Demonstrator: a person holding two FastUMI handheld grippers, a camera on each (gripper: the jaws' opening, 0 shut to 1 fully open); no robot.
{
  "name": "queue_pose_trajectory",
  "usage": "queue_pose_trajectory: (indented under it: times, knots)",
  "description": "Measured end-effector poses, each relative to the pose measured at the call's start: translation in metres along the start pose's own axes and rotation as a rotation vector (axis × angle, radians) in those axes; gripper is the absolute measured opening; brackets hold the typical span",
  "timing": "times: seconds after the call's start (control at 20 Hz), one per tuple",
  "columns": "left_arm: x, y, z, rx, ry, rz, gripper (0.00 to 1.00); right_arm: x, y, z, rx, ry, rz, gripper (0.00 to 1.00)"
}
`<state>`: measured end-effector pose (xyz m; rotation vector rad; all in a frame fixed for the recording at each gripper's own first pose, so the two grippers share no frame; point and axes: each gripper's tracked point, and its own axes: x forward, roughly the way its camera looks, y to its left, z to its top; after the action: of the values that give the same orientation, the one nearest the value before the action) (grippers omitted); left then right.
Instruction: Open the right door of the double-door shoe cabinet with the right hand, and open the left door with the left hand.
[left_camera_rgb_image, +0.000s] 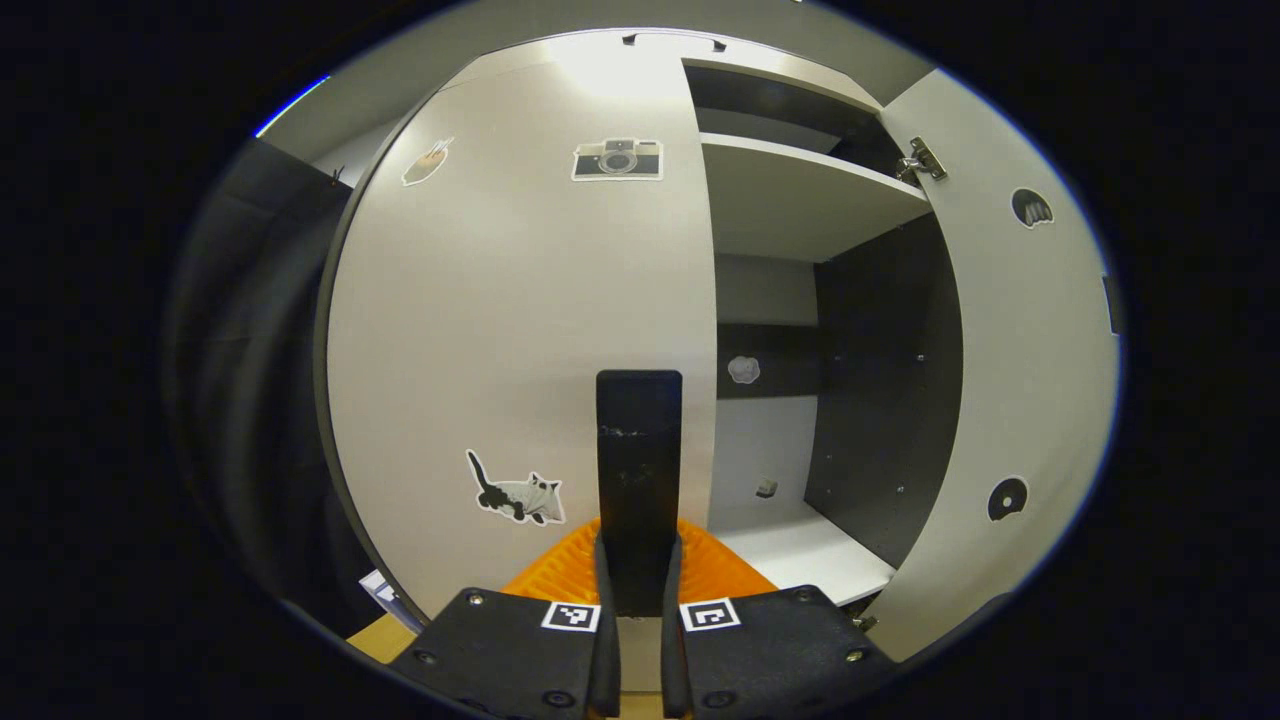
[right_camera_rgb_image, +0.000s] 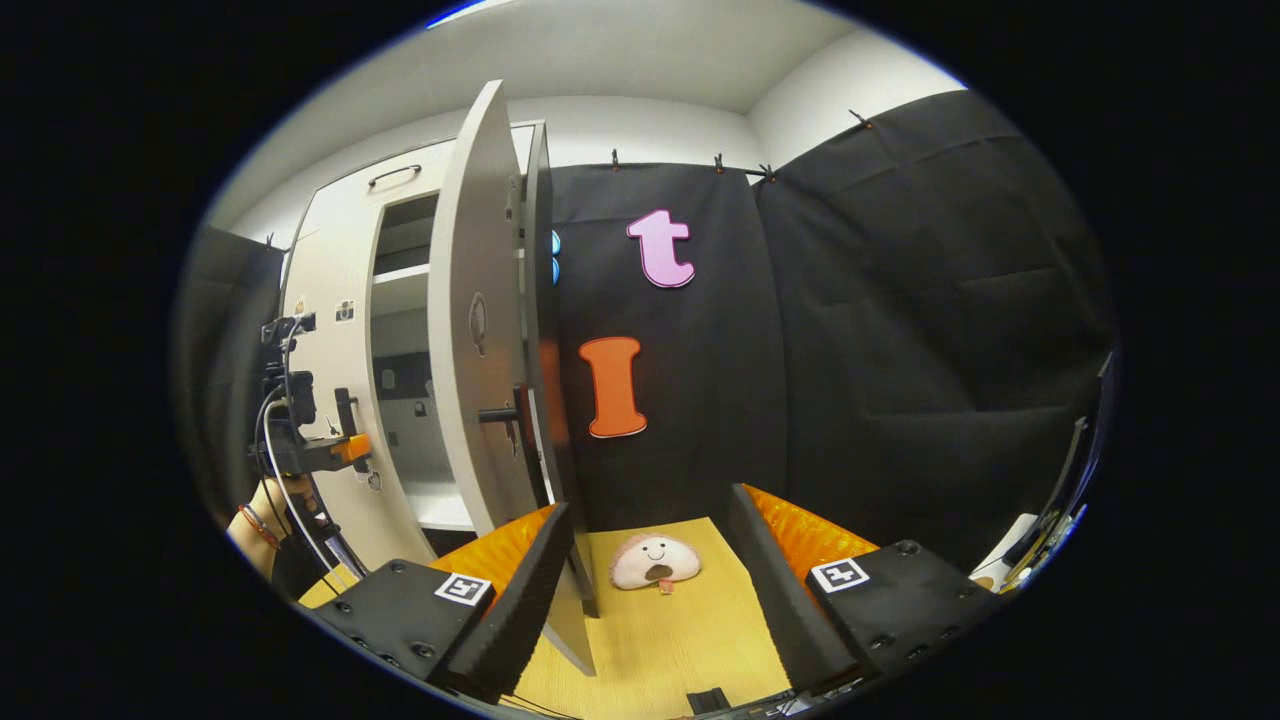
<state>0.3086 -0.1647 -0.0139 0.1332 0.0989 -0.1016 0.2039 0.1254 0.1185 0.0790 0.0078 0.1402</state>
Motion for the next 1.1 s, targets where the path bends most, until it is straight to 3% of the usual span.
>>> queue_pose_trajectory:
  times: [0.1,0.15,0.2,0.85,0.9,0.95,1.0,1.1]
  knots:
    - [-0.009,0.001,-0.001,-0.014,-0.002,-0.030,0.16,0.000,0.003,0.001,0.001,-0.005,0.001,1.00]
    - [-0.015,0.001,-0.001,-0.021,-0.003,-0.045,0.16,0.000,0.005,0.002,0.005,-0.007,0.003,0.92]
    - [-0.021,0.002,-0.002,-0.022,-0.003,-0.059,0.15,0.000,0.007,0.002,0.006,-0.009,0.005,1.00]
    - [-0.081,0.028,-0.007,-0.016,-0.014,-0.168,0.15,-0.004,0.020,0.007,-0.049,-0.029,0.019,1.00]
    - [-0.084,0.030,-0.007,-0.014,-0.016,-0.174,0.15,-0.003,0.022,0.007,-0.052,-0.031,0.022,0.92]
    - [-0.088,0.032,-0.007,-0.014,-0.016,-0.181,0.15,-0.003,0.024,0.007,-0.060,-0.031,0.028,1.00]
    - [-0.092,0.034,-0.006,-0.015,-0.012,-0.189,0.15,-0.004,0.024,0.006,-0.067,-0.029,0.027,0.92]
    - [-0.100,0.039,-0.006,-0.019,-0.007,-0.202,0.15,-0.006,0.025,0.006,-0.077,-0.028,0.026,0.92]
